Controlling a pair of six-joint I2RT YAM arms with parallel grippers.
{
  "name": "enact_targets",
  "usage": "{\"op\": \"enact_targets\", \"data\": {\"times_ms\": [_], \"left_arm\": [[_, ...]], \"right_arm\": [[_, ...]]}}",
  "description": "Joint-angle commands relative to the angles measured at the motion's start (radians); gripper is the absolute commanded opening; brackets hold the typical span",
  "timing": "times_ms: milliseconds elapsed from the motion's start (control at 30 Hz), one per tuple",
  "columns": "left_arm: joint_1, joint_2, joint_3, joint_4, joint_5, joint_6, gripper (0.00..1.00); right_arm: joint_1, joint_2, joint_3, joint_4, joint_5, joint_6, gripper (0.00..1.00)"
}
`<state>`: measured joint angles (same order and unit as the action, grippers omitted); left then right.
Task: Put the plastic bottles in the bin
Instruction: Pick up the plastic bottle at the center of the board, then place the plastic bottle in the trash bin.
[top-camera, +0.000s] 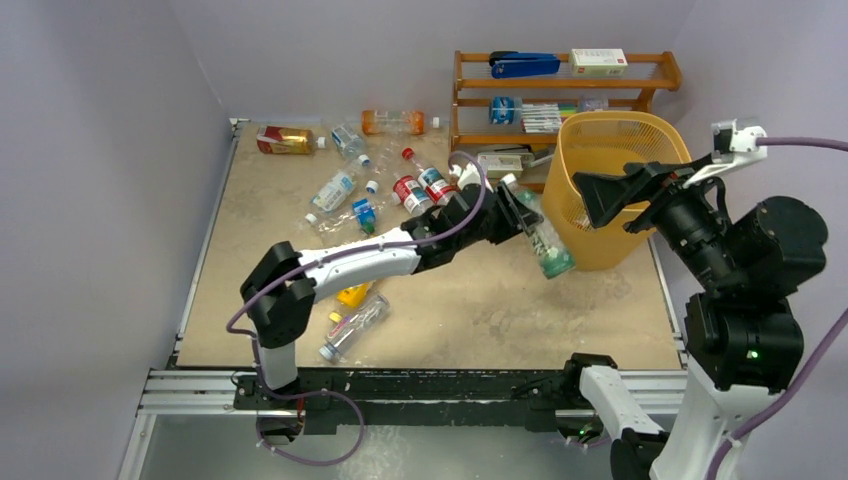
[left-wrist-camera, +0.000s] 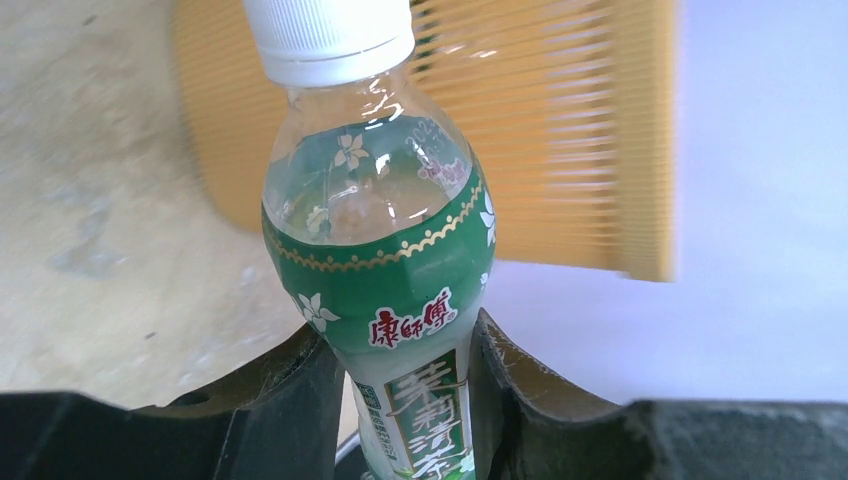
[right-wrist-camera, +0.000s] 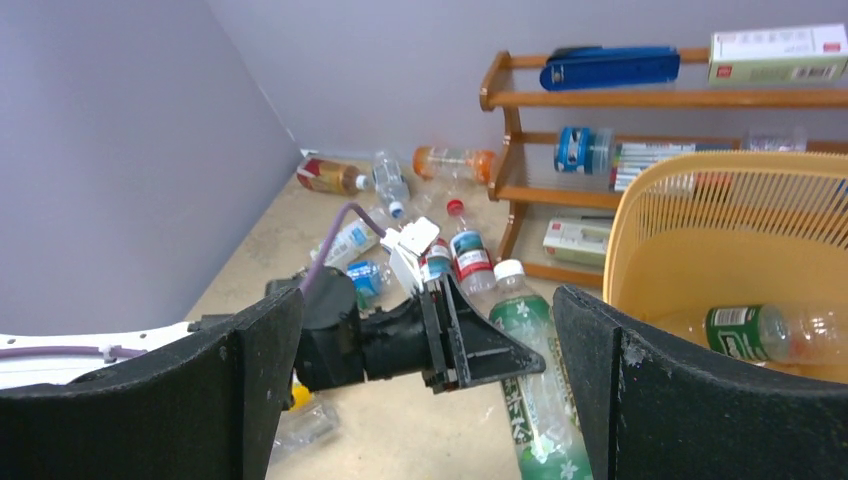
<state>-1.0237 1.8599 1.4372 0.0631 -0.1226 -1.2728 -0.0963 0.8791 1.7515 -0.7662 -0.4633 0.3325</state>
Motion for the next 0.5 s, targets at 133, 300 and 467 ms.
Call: {"op": "enact_targets", "data": {"times_ms": [133, 300, 467], "left_arm": [[0.018, -0.107, 0.189, 0.052, 0.0, 0.105, 0.29], [0.018, -0.139, 0.215, 0.145, -0.04, 0.144, 0.29], [0.017, -0.115, 0.288, 0.25, -0.074, 0.208, 0.3]], "right_arm": [[0.003, 0.014, 0.109, -0.027, -0.026, 0.035, 0.96], [0.003, 0.011, 0.153, -0.045, -0.027, 0.047, 0.96], [0.003, 0.007, 0.182, -0.055, -0.032, 0.056, 0.96]]}}
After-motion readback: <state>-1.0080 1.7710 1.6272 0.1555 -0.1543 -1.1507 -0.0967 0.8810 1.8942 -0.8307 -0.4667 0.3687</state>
